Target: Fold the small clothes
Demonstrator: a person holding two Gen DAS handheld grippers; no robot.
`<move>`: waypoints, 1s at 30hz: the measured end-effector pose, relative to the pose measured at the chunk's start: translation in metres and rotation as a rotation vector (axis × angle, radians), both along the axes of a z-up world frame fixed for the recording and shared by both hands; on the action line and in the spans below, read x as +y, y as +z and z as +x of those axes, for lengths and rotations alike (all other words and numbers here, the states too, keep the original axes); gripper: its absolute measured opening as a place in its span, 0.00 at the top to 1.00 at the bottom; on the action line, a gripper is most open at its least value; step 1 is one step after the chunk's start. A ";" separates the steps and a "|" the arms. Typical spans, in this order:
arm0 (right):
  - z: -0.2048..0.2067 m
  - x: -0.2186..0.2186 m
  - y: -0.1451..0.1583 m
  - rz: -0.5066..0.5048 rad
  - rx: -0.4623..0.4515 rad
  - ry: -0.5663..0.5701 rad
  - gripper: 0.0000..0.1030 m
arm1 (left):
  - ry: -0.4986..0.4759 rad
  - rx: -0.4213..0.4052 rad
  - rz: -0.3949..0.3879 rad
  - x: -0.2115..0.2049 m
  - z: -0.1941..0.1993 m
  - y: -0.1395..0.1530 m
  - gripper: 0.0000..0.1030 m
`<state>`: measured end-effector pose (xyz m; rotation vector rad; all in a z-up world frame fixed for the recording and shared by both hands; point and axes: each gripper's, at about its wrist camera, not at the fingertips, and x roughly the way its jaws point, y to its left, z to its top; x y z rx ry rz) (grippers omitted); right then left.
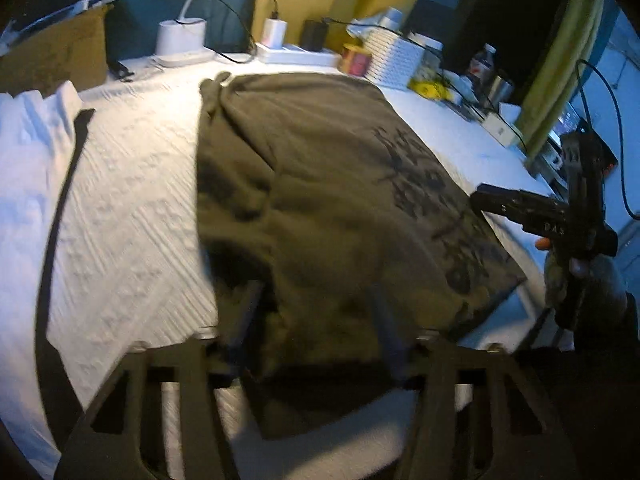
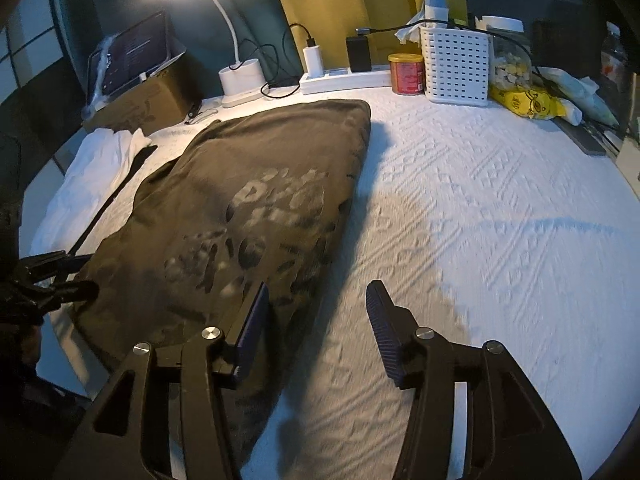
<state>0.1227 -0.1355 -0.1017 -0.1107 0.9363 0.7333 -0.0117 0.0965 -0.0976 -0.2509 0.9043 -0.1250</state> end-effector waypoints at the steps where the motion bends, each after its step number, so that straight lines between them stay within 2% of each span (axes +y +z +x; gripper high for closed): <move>1: -0.003 -0.001 -0.001 -0.003 0.001 0.004 0.48 | -0.013 0.001 0.006 -0.003 -0.002 0.000 0.73; 2: -0.006 -0.002 -0.001 -0.006 0.002 0.007 0.48 | -0.028 0.001 0.015 -0.006 -0.004 0.001 0.84; 3: -0.009 -0.002 -0.002 -0.010 0.003 0.008 0.48 | -0.036 -0.003 0.032 -0.010 -0.007 0.002 0.85; 4: -0.012 -0.003 -0.004 -0.016 0.007 0.009 0.48 | -0.037 -0.011 0.043 -0.012 -0.011 0.005 0.92; 5: -0.015 -0.003 -0.006 -0.022 0.011 0.011 0.48 | -0.038 -0.016 0.043 -0.012 -0.012 0.007 0.93; 10: -0.033 -0.004 -0.010 -0.034 0.008 0.036 0.48 | -0.038 -0.039 0.039 -0.010 -0.026 0.017 0.95; 22: -0.084 -0.008 -0.009 -0.031 -0.023 0.104 0.48 | -0.029 -0.021 0.050 -0.010 -0.029 0.004 0.93; 24: -0.092 -0.007 -0.010 -0.039 -0.051 0.120 0.55 | -0.022 -0.024 0.052 -0.011 -0.029 0.004 0.93; 25: -0.093 -0.008 -0.009 -0.042 -0.056 0.112 0.65 | -0.020 -0.026 0.051 -0.011 -0.030 0.004 0.93; 26: -0.092 -0.008 -0.009 -0.037 -0.050 0.110 0.83 | -0.017 -0.026 0.051 -0.011 -0.030 0.005 0.93; 30: -0.093 -0.011 -0.007 -0.028 -0.032 0.103 0.89 | -0.011 -0.028 0.051 -0.011 -0.032 0.004 0.92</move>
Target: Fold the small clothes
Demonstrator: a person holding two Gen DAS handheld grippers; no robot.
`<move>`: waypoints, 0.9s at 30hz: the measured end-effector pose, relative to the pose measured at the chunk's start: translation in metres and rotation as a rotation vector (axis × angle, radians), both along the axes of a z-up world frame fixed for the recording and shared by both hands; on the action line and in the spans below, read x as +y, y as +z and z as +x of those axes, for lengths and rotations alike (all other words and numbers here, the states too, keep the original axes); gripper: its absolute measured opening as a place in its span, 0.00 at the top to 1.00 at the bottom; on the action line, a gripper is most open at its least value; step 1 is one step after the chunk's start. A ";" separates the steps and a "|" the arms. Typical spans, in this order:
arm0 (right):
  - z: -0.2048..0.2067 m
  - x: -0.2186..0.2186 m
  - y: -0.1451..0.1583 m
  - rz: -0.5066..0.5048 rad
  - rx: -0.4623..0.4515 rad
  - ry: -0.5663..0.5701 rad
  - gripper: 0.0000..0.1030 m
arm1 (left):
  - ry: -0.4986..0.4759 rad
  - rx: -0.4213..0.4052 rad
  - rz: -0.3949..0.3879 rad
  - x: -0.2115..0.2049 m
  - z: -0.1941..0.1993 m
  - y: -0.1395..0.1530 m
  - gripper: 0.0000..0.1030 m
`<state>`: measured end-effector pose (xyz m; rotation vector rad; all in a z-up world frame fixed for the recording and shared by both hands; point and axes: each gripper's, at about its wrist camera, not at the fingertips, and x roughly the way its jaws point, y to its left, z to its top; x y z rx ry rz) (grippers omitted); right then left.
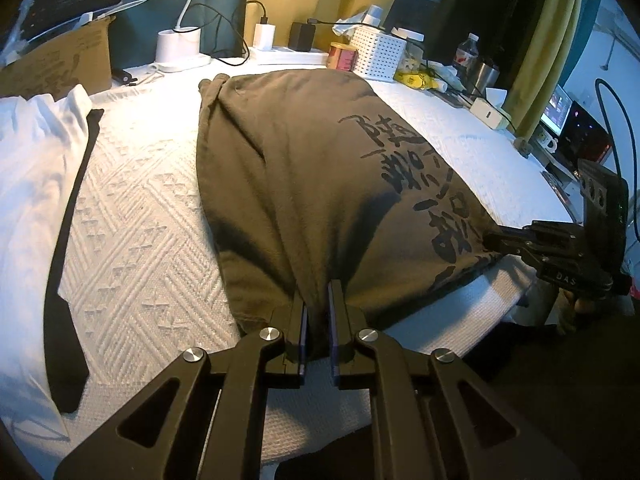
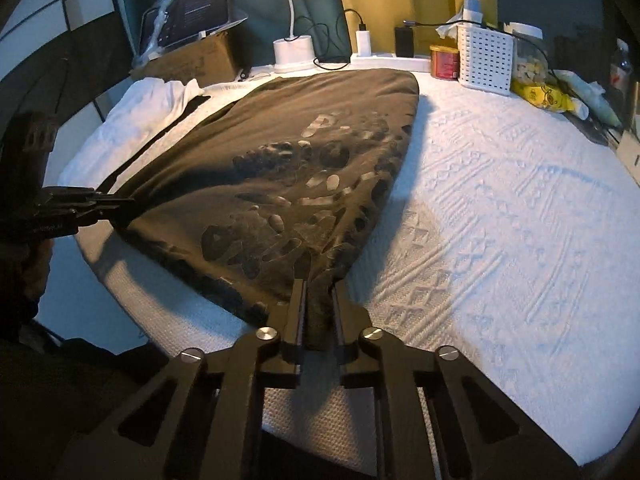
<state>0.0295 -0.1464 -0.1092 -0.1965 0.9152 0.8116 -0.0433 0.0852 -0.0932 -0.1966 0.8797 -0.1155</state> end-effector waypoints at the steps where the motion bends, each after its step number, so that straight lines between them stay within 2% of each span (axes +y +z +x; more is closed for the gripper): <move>1: -0.002 0.000 0.001 -0.005 -0.004 -0.001 0.90 | 0.002 0.000 0.003 -0.001 0.000 0.000 0.92; 4: -0.007 0.001 0.001 -0.018 -0.015 -0.005 0.91 | 0.007 0.004 0.009 -0.001 0.000 0.001 0.90; 5: -0.008 0.001 0.001 -0.019 -0.017 -0.008 0.92 | 0.009 0.005 0.010 -0.002 0.000 0.001 0.85; 6: -0.009 0.000 0.001 -0.019 -0.018 -0.014 0.92 | 0.013 0.000 0.011 -0.003 0.001 0.003 0.80; 8: -0.011 -0.002 0.002 -0.029 -0.027 -0.025 0.93 | 0.020 -0.014 0.007 -0.004 0.000 0.005 0.53; 10: -0.012 -0.005 0.003 -0.039 -0.029 -0.035 0.93 | 0.027 -0.032 -0.008 -0.004 0.000 0.008 0.45; 18: -0.019 -0.021 0.005 -0.053 -0.025 -0.057 0.93 | 0.016 -0.043 -0.041 -0.015 0.012 0.003 0.45; 21: -0.021 -0.022 0.005 -0.049 -0.020 -0.057 0.92 | 0.020 0.002 -0.016 -0.020 0.019 -0.008 0.45; 27: -0.022 -0.020 0.005 -0.052 -0.009 -0.043 0.91 | -0.003 -0.016 0.067 -0.029 0.010 -0.009 0.45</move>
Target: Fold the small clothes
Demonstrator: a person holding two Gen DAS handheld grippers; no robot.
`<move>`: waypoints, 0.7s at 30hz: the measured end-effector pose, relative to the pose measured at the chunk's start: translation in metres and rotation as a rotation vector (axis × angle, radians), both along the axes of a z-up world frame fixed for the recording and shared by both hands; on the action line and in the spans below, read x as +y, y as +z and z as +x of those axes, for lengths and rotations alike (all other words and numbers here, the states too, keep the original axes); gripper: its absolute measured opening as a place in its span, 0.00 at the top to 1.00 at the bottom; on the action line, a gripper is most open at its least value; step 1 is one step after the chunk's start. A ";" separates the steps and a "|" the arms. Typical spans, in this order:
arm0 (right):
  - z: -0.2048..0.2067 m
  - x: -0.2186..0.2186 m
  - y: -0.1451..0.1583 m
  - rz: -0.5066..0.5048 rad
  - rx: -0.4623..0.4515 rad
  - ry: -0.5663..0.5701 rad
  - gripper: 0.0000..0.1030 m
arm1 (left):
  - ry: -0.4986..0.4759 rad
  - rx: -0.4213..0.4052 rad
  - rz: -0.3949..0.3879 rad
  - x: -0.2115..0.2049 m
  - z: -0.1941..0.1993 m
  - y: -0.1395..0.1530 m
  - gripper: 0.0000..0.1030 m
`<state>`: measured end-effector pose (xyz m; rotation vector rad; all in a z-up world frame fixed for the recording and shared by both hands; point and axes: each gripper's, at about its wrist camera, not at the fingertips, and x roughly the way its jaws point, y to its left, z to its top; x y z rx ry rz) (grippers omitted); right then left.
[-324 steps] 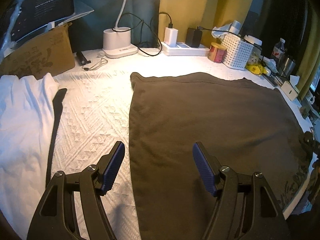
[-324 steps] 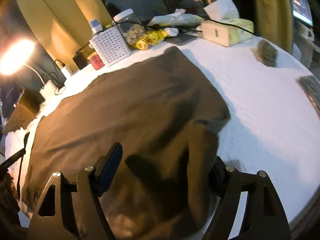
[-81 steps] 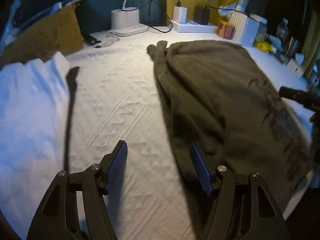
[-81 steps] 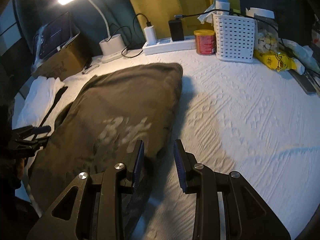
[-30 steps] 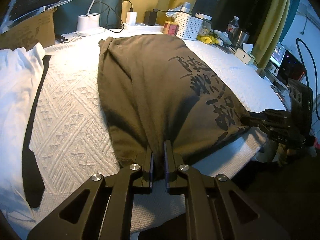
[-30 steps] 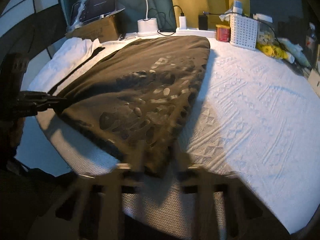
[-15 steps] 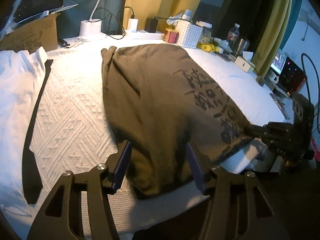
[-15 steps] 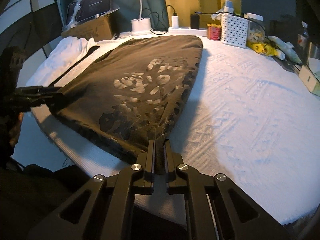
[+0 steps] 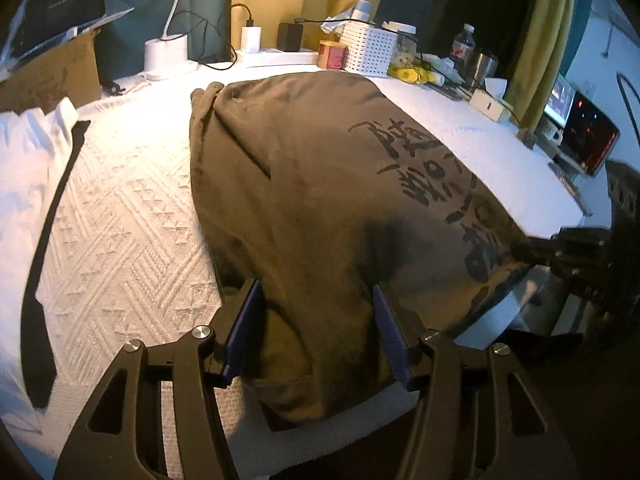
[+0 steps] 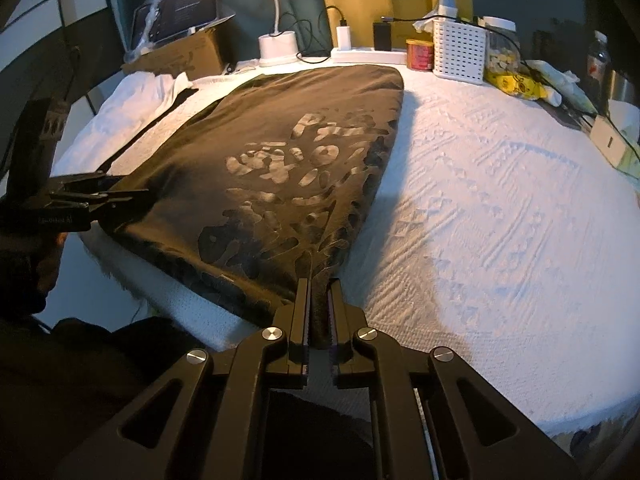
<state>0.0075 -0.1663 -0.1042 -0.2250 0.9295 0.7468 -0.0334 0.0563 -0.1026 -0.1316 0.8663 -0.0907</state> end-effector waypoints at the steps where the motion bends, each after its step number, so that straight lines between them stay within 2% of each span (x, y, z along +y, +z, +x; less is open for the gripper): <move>1: 0.000 0.001 0.000 -0.007 -0.002 0.007 0.91 | -0.004 0.004 0.009 -0.002 -0.001 0.000 0.44; 6: 0.000 0.001 0.000 -0.014 -0.001 0.005 0.91 | -0.017 0.027 0.027 -0.004 -0.002 0.000 0.44; 9: 0.007 0.000 0.002 -0.012 0.031 0.011 0.80 | -0.034 0.044 0.040 -0.006 -0.001 0.001 0.44; 11: 0.013 -0.001 0.007 0.009 0.020 -0.011 0.46 | -0.041 0.053 0.036 -0.005 0.000 0.001 0.44; 12: 0.014 -0.002 0.009 0.016 0.009 -0.018 0.41 | -0.042 0.057 0.033 -0.005 0.000 0.002 0.44; 15: 0.022 0.002 0.009 0.016 -0.012 -0.040 0.40 | -0.044 0.063 0.029 -0.005 0.000 0.002 0.43; 17: 0.026 0.008 0.003 -0.019 -0.027 -0.041 0.40 | -0.052 0.071 0.036 -0.006 0.000 0.003 0.42; 19: 0.026 0.014 -0.005 -0.067 -0.037 -0.016 0.40 | -0.045 0.086 0.025 -0.003 0.000 0.005 0.42; 21: 0.026 0.016 -0.005 -0.066 -0.046 0.005 0.40 | -0.024 0.082 0.019 0.000 -0.001 0.008 0.42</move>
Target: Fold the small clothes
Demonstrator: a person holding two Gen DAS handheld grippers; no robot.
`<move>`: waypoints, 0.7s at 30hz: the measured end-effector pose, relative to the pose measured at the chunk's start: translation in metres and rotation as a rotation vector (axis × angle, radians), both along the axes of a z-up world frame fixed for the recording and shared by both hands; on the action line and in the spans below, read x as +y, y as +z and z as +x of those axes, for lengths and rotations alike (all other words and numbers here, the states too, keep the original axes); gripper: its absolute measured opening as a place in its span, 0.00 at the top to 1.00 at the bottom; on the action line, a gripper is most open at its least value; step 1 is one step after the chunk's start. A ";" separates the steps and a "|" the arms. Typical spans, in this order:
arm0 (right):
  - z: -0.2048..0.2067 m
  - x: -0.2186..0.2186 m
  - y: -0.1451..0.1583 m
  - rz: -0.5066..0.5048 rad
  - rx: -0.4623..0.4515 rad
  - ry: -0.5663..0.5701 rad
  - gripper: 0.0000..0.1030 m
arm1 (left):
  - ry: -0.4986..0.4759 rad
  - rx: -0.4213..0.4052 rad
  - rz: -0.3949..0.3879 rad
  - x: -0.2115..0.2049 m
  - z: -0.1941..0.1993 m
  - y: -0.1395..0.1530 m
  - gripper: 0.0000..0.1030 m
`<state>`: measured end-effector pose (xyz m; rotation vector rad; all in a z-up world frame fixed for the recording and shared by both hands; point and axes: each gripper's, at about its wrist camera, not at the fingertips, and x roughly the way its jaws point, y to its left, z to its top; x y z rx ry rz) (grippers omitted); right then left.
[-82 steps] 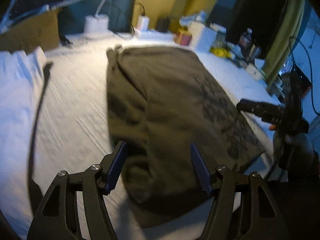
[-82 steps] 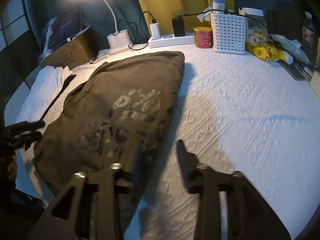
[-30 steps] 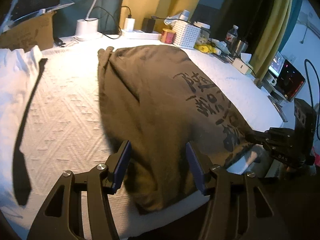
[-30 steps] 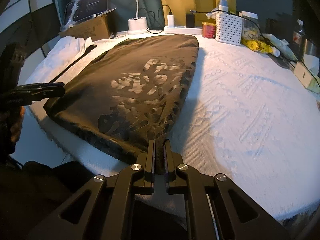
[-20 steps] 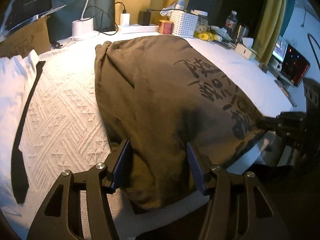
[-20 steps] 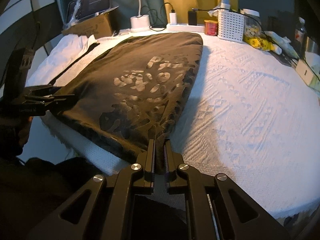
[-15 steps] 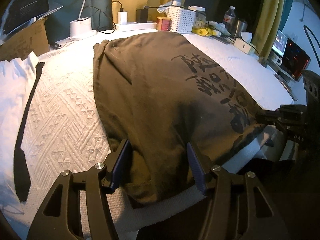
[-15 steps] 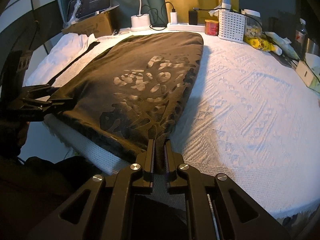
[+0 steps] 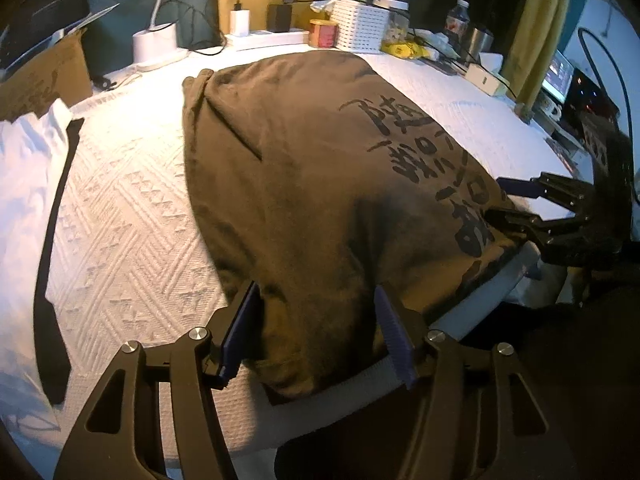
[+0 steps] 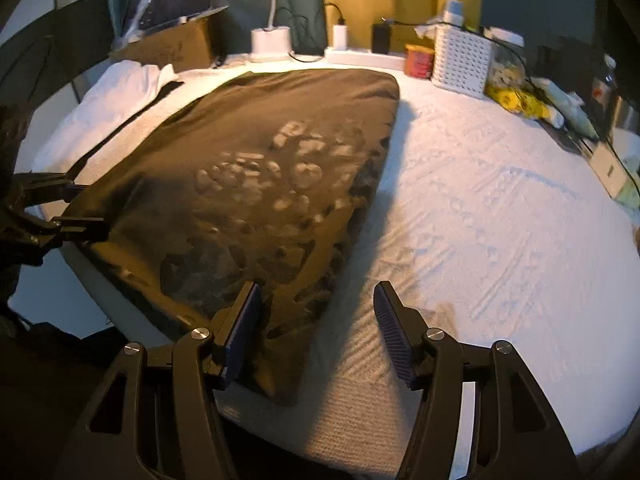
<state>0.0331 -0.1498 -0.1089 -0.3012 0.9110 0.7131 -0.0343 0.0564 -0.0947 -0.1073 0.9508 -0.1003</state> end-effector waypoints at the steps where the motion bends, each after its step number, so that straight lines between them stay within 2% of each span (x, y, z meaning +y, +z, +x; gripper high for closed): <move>1: 0.002 0.001 0.000 -0.001 0.003 0.005 0.40 | 0.033 -0.023 0.025 0.003 -0.001 0.003 0.42; 3: 0.007 0.003 0.001 0.002 0.010 0.003 0.40 | 0.088 -0.057 0.070 0.009 0.001 0.008 0.38; 6: 0.013 0.008 0.004 0.014 0.008 0.007 0.40 | 0.126 -0.081 0.049 0.018 0.006 0.015 0.37; 12: 0.025 0.018 0.010 0.034 0.011 0.024 0.40 | 0.158 -0.070 0.023 0.031 0.024 0.016 0.36; 14: 0.033 0.021 0.012 0.035 0.012 0.022 0.40 | 0.178 -0.068 0.001 0.036 0.033 0.017 0.23; 15: 0.036 0.021 0.012 0.036 0.014 0.021 0.40 | 0.186 -0.072 -0.007 0.037 0.036 0.018 0.21; 21: 0.062 0.023 0.014 0.044 0.025 -0.001 0.40 | 0.186 -0.074 -0.015 0.044 0.061 0.022 0.20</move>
